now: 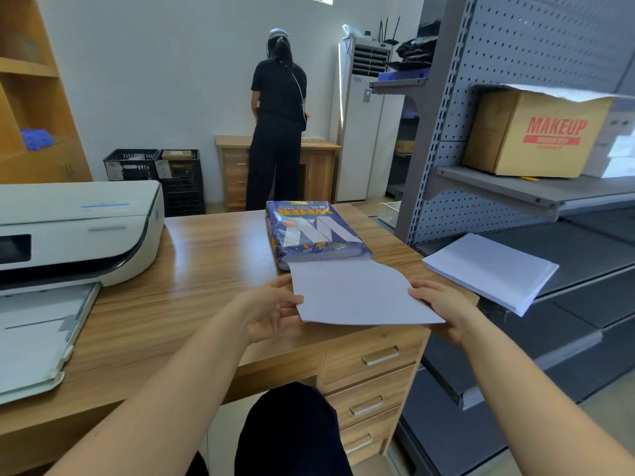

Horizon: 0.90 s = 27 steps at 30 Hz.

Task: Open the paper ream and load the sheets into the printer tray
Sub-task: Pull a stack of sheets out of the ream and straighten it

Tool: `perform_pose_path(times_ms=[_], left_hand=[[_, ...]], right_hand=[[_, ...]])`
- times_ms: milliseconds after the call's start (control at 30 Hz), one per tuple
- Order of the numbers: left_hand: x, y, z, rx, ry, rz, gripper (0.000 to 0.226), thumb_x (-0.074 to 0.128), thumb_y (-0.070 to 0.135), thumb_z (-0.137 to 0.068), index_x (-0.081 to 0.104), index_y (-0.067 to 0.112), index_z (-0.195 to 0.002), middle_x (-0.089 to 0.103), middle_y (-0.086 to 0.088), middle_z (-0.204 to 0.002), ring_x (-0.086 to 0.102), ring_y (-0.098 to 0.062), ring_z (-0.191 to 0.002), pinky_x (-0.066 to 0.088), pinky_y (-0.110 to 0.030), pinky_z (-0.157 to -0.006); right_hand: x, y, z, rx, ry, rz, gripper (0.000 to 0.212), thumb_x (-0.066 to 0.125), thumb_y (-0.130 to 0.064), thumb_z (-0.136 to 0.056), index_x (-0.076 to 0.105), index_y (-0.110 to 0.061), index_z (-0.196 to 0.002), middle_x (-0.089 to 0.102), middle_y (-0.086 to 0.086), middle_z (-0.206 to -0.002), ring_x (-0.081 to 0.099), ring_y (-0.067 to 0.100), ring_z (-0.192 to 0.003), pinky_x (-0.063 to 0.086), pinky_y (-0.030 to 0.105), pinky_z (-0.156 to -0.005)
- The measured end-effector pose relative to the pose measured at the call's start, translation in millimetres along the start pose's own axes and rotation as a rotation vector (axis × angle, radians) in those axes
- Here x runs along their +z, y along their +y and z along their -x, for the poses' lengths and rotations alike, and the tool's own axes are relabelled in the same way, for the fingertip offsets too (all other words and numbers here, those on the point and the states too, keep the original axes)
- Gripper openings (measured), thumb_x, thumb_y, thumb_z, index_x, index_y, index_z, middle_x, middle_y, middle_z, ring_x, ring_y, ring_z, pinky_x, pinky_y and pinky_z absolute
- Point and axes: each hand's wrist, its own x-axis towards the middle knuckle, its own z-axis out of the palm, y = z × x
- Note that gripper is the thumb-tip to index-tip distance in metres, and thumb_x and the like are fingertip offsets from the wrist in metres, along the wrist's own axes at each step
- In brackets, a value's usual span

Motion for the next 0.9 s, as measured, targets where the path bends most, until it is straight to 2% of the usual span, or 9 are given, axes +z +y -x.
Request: perform_pose_path(times_ms=[133, 267, 333, 467, 533, 633, 767, 900], left_hand=[[1.6, -0.7, 6.8, 0.000, -0.019, -0.001, 0.047, 0.049, -0.012, -0.089, 0.053, 0.017, -0.126, 0.071, -0.017, -0.103, 0.073, -0.026, -0.069, 0.056, -0.029, -0.045], [2.7, -5.8, 13.9, -0.016, -0.011, -0.034, 0.041, 0.050, -0.011, -0.090, 0.053, 0.012, -0.124, 0.073, -0.017, -0.096, 0.073, -0.026, -0.069, 0.056, -0.029, -0.045], [2.4, -10.5, 17.9, -0.034, -0.008, -0.068, 0.035, 0.049, -0.011, -0.091, 0.055, 0.005, -0.121, 0.074, -0.016, -0.087, 0.073, -0.024, -0.066, 0.056, -0.028, -0.045], [1.1, -17.7, 23.4, -0.117, -0.020, -0.098, 0.031, 0.048, -0.009, -0.091, 0.055, 0.000, -0.121, 0.074, -0.018, -0.082, 0.072, -0.025, -0.060, 0.054, -0.025, -0.040], [3.1, -18.1, 23.9, -0.145, -0.016, -0.096, 0.027, 0.047, -0.006, -0.093, 0.054, -0.002, -0.119, 0.074, -0.018, -0.077, 0.071, -0.025, -0.055, 0.052, -0.024, -0.037], [7.4, -16.3, 21.7, -0.161, 0.012, -0.149, 0.026, 0.046, 0.002, -0.097, 0.052, 0.000, -0.122, 0.074, -0.014, -0.072, 0.070, -0.021, -0.051, 0.050, -0.021, -0.034], [13.2, -11.1, 20.4, -0.094, 0.022, -0.186, 0.031, 0.046, -0.002, -0.096, 0.051, 0.005, -0.126, 0.075, -0.012, -0.085, 0.072, -0.020, -0.058, 0.053, -0.024, -0.039], [18.2, -5.6, 20.7, -0.032, -0.036, -0.161, 0.038, 0.047, -0.007, -0.094, 0.049, 0.014, -0.126, 0.076, -0.010, -0.091, 0.074, -0.021, -0.069, 0.059, -0.031, -0.050]], right_hand=[[-2.8, -3.0, 16.1, -0.007, 0.007, 0.010, 0.014, 0.059, -0.004, -0.091, 0.066, -0.012, -0.101, 0.069, 0.012, -0.097, 0.063, 0.021, -0.074, 0.052, 0.022, -0.045], [-6.1, 3.3, 27.9, 0.001, 0.018, 0.028, 0.012, 0.058, -0.004, -0.092, 0.066, -0.007, -0.101, 0.069, 0.012, -0.092, 0.062, 0.020, -0.070, 0.049, 0.019, -0.041], [-7.9, 10.6, 29.0, 0.023, 0.011, 0.036, 0.012, 0.057, -0.003, -0.092, 0.066, -0.002, -0.100, 0.069, 0.014, -0.091, 0.063, 0.021, -0.071, 0.052, 0.022, -0.045], [-11.0, 22.7, 26.4, 0.087, 0.043, 0.071, 0.009, 0.062, -0.004, -0.089, 0.064, 0.002, -0.095, 0.066, 0.018, -0.092, 0.063, 0.024, -0.076, 0.053, 0.032, -0.063], [-12.3, 22.9, 27.7, 0.109, 0.048, 0.091, 0.006, 0.061, -0.004, -0.089, 0.063, 0.001, -0.091, 0.065, 0.017, -0.090, 0.062, 0.023, -0.074, 0.053, 0.031, -0.060], [-13.2, 19.5, 29.8, 0.091, 0.038, 0.100, 0.012, 0.056, -0.002, -0.091, 0.065, -0.005, -0.098, 0.067, 0.016, -0.097, 0.062, 0.022, -0.077, 0.054, 0.027, -0.056], [-14.1, 9.4, 39.5, 0.023, 0.040, 0.089, 0.017, 0.054, 0.001, -0.092, 0.065, -0.013, -0.094, 0.067, 0.016, -0.105, 0.063, 0.026, -0.087, 0.055, 0.031, -0.063], [-22.3, 0.9, 53.4, -0.048, 0.053, 0.055, 0.019, 0.056, 0.001, -0.091, 0.067, -0.014, -0.097, 0.070, 0.010, -0.096, 0.064, 0.023, -0.081, 0.056, 0.029, -0.058]])
